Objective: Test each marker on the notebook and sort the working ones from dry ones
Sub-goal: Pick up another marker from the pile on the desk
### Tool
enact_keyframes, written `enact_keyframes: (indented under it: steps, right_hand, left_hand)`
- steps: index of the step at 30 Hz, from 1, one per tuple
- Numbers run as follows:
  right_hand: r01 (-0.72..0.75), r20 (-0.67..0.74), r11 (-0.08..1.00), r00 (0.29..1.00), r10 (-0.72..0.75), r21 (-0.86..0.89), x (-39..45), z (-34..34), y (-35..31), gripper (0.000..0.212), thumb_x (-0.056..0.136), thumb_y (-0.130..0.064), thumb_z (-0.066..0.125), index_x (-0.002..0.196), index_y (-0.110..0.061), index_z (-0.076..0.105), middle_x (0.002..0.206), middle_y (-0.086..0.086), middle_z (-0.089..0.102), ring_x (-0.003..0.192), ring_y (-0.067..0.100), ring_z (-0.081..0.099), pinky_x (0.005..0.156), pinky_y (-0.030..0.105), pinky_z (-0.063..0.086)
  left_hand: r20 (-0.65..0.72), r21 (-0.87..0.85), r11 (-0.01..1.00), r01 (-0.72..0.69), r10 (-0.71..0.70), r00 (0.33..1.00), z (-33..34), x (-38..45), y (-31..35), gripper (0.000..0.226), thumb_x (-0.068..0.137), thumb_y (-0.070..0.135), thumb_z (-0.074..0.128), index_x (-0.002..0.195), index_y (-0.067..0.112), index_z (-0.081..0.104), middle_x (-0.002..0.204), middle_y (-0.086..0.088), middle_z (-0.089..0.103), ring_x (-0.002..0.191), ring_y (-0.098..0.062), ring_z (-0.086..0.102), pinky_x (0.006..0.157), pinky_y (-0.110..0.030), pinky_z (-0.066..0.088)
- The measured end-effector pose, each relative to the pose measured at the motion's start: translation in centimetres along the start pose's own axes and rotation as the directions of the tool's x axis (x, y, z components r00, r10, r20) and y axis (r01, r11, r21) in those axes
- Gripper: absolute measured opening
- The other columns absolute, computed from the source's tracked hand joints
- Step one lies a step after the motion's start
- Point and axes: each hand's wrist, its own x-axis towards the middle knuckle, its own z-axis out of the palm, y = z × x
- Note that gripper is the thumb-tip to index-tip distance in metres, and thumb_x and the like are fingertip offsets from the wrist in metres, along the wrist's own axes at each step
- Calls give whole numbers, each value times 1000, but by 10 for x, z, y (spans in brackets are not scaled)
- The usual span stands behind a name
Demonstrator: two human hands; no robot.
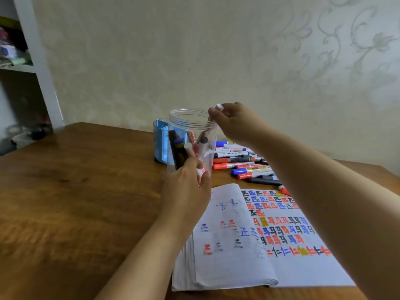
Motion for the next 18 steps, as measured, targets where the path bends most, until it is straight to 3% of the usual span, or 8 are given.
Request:
enact_keyframes:
  steps: [3,6,8,12,15,18]
  right_hand:
    - [1,94,1000,996,-1,-5,-3,-6,-2,46,97,-45,41,109,-6,63,66,-1,41,55,8,37,49,20,28]
    - [-19,54,991,998,12,130,-11,-13,8,46,94,-48,45,127,-17,53,97,1,53,72,9,49,58,19,38]
    - [-66,-17,982,997,70,176,-20,-16,32,40,94,-42,49,126,-19,53,103,1,57,78,12,55,65,24,45]
    - [-187,53,975,980,194,-120,-49,-11,101,23,93,-24,55,113,-16,62,109,3,64,91,17,58,76,28,45]
    - [-237,161,923,942,295,-304,-67,-3,135,28,94,-18,53,121,-17,59,117,2,59,90,17,56,70,24,43]
    - [-197,206,877,927,312,-439,-68,5,147,28,95,-20,52,122,-17,57,122,4,56,105,23,54,83,30,45]
  left_hand:
    - [92,31,999,-16,13,996,7,-3,0,18,93,31,48,110,26,51,101,2,64,83,-10,60,67,-19,51]
    - [133,46,998,-42,35,991,14,-6,-1,18,93,29,49,111,26,51,101,4,64,82,-8,58,70,-18,47]
    - [134,34,998,-45,40,990,18,-6,-3,22,92,28,50,112,23,54,95,6,62,79,-9,55,69,-18,43]
    - [149,9,994,-111,109,983,29,-8,-5,17,89,25,54,105,20,58,87,11,55,78,-7,52,70,-21,42]
    - [184,23,989,-144,137,973,34,-9,-6,14,90,25,53,104,21,55,91,12,52,79,-4,49,69,-19,43]
    - [179,46,981,-187,176,968,36,-9,-6,15,91,26,51,104,22,55,93,13,50,80,-4,47,69,-18,40]
